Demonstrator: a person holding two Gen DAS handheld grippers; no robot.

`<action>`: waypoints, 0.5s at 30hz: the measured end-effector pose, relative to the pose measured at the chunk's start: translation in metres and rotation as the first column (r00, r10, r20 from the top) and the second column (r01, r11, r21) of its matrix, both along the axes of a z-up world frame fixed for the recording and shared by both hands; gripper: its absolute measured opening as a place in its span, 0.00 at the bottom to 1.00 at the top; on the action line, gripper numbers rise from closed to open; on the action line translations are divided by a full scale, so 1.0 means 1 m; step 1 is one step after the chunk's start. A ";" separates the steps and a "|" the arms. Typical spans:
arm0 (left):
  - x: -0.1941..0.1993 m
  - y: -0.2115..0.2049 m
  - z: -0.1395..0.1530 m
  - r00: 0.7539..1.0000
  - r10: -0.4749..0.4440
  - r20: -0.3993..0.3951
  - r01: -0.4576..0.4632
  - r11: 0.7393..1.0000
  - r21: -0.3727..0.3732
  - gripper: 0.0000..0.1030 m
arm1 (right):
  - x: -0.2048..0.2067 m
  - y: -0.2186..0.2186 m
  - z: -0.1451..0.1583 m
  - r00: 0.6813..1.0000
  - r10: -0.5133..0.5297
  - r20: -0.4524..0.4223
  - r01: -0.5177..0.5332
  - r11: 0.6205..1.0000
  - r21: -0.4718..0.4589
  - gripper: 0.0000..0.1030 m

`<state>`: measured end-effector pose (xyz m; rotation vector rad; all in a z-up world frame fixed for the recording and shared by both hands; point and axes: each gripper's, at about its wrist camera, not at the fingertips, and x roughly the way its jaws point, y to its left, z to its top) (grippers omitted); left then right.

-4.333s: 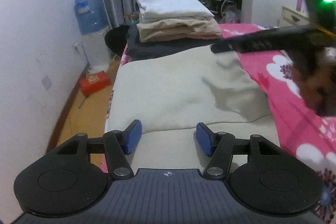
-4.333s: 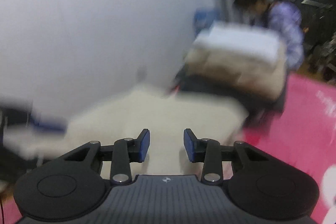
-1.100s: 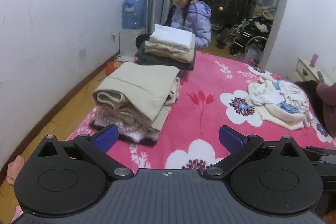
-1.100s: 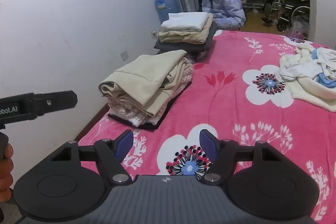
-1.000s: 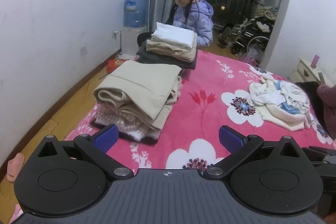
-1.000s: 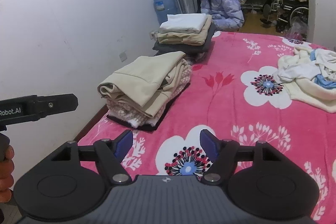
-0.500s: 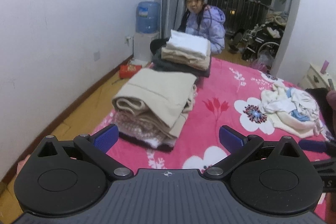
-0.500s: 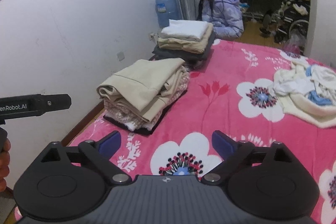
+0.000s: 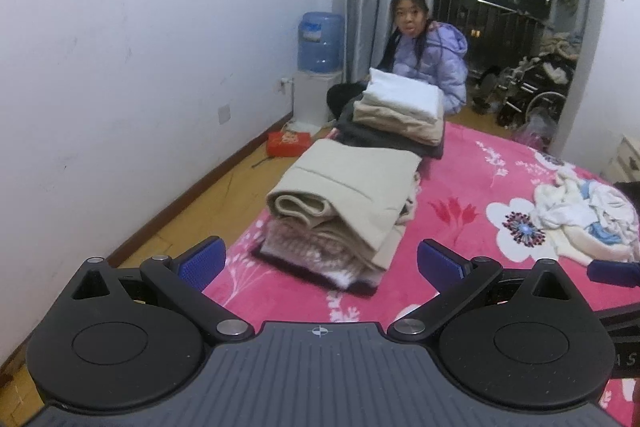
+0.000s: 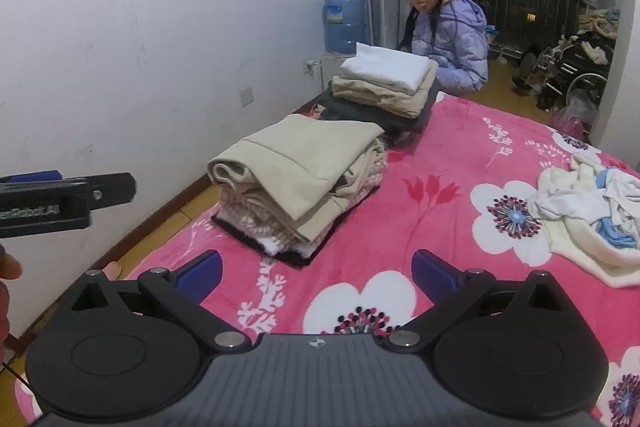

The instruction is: Fold clothes

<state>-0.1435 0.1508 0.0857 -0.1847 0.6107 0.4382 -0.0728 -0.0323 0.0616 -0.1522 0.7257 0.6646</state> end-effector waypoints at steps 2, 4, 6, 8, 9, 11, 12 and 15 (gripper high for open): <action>-0.001 0.004 -0.001 1.000 0.011 -0.005 -0.011 1.000 0.002 1.00 | -0.003 0.005 -0.001 1.000 -0.006 -0.001 0.006 1.000 -0.002 1.00; 0.000 0.007 -0.002 1.000 0.008 -0.027 -0.008 1.000 0.001 1.00 | -0.004 0.009 -0.002 1.000 -0.014 -0.001 0.014 1.000 -0.012 1.00; 0.000 0.010 -0.005 0.999 0.018 -0.044 -0.018 1.000 0.002 1.00 | -0.005 0.013 -0.002 1.000 -0.023 0.002 0.023 0.999 -0.028 1.00; 0.000 0.013 -0.008 0.997 0.034 -0.066 -0.034 0.999 0.003 1.00 | -0.005 0.017 -0.001 0.999 -0.032 0.008 0.032 0.999 -0.036 1.00; 0.001 0.014 -0.009 0.996 0.041 -0.077 -0.041 0.999 0.003 1.00 | -0.006 0.018 -0.001 0.999 -0.034 0.008 0.034 0.999 -0.037 1.00; 0.000 0.016 -0.011 0.994 0.053 -0.091 -0.053 0.999 -0.004 1.00 | -0.007 0.021 0.001 1.000 -0.030 0.003 0.030 0.999 -0.035 1.00; 0.000 0.018 -0.012 0.994 0.058 -0.091 -0.059 0.998 -0.003 1.00 | -0.007 0.023 0.002 1.000 -0.023 0.000 0.023 0.999 -0.032 1.00; -0.002 0.022 -0.012 0.993 0.068 -0.092 -0.068 0.998 -0.002 1.00 | -0.007 0.028 0.008 1.000 -0.009 0.011 0.009 0.999 -0.034 1.00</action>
